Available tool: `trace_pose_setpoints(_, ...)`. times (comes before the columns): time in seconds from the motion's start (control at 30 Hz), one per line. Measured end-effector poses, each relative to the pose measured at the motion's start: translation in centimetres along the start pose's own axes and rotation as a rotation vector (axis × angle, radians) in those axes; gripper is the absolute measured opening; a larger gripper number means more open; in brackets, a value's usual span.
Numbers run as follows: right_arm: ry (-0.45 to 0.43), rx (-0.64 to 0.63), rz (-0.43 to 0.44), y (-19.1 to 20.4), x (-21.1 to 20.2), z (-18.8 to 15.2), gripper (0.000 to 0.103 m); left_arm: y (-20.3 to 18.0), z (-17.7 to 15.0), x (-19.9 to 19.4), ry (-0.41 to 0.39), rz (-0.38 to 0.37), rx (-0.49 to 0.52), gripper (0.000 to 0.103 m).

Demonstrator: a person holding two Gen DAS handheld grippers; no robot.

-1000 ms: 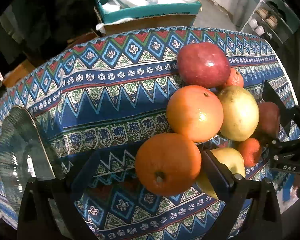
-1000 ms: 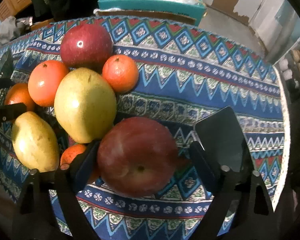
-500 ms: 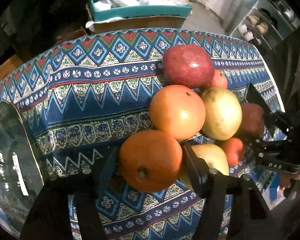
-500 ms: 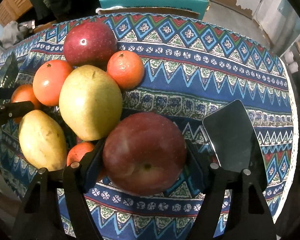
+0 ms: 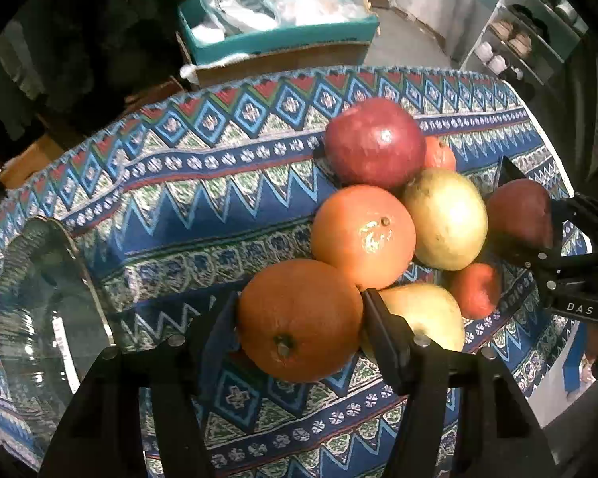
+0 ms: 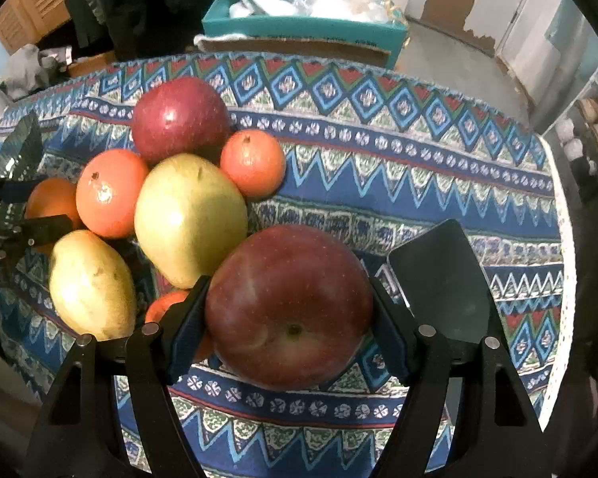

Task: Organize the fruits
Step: 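Close the left tool on the orange while the right tool grasps the red apple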

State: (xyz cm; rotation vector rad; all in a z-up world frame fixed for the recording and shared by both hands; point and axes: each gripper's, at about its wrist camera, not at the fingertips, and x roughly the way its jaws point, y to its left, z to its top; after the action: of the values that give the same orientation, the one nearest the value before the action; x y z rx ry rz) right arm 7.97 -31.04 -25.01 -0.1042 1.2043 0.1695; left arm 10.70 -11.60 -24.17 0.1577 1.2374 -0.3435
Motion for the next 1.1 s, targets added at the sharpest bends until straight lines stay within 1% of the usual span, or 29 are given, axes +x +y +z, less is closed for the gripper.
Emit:
trace_pose_setpoints(0.23,-0.073,-0.005,-0.018,0.2,-2.4,0.8,0.075,0.2,0.2,-2.6,-0.076,0.028,0.008,0.065)
trace_pose_setpoints(0.5,-0.165,-0.009,-0.037,0.7,-5.5,0.9,0.075,0.1,0.1,-4.9,-0.13,0.026,-0.004,0.065)
trace_pose_setpoints(0.7,-0.224,-0.011,-0.033,1.1,-7.8,1.1,0.075,0.0,-0.1,-7.3,-0.199,0.049,0.011,0.065)
trace_pose_setpoints(0.93,-0.301,-0.034,-0.054,1.9,-10.3,1.4,0.075,-0.1,-0.4,-9.9,-0.26,0.056,0.021,0.065)
trace_pose_setpoints(1.1,-0.352,-0.037,-0.034,2.5,-12.1,1.5,0.075,-0.4,-0.6,-11.5,-0.29,0.048,0.022,0.065)
